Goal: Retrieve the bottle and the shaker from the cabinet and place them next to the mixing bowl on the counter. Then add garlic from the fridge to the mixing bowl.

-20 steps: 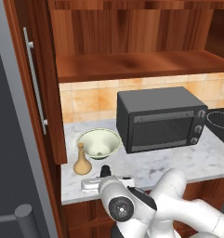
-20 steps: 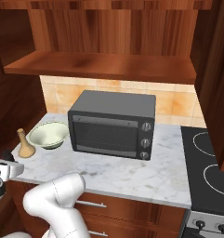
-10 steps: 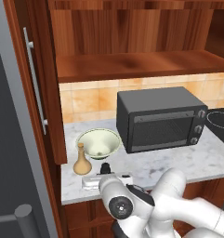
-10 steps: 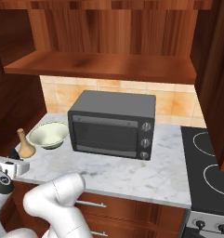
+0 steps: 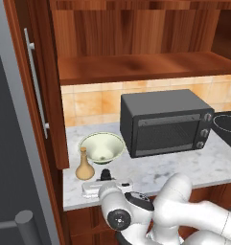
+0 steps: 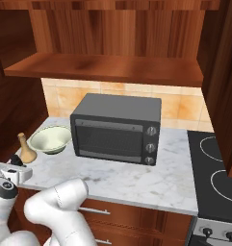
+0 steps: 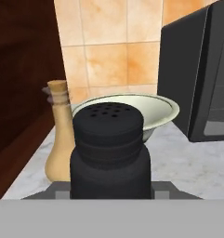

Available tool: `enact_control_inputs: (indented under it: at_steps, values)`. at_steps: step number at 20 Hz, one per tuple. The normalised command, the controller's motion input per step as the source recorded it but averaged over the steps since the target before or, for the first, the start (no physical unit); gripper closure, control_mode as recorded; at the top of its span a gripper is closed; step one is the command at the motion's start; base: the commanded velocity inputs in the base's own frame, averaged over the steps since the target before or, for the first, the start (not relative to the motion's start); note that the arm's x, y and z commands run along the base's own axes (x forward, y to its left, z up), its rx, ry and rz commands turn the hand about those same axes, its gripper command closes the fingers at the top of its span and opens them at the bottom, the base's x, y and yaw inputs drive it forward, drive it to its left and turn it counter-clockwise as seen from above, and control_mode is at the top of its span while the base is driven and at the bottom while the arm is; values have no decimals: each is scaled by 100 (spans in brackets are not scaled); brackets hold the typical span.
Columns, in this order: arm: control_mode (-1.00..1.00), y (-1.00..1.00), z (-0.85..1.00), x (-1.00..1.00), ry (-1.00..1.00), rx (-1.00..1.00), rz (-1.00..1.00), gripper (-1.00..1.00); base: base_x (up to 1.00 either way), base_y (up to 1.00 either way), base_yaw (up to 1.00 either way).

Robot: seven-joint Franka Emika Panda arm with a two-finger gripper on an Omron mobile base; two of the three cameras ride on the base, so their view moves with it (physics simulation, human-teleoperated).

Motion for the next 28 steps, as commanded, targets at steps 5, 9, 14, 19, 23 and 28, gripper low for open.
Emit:
enact_control_inputs:
  at_steps: [5,9,14,19,23,28]
  values:
    - [-100,-1,-30,21,0,0,-1,100,0,0,0]
    - [-100,-9,-35,27,-3,0,0,100,0,0,0]
    - [-100,-9,-34,43,-5,1,0,100,0,0,0]
    - [-100,-16,-26,50,-4,7,0,100,0,0,0]
    - [-100,-20,-21,43,0,10,0,100,0,0,0]
    - [-100,-16,-31,38,0,9,0,100,0,0,0]
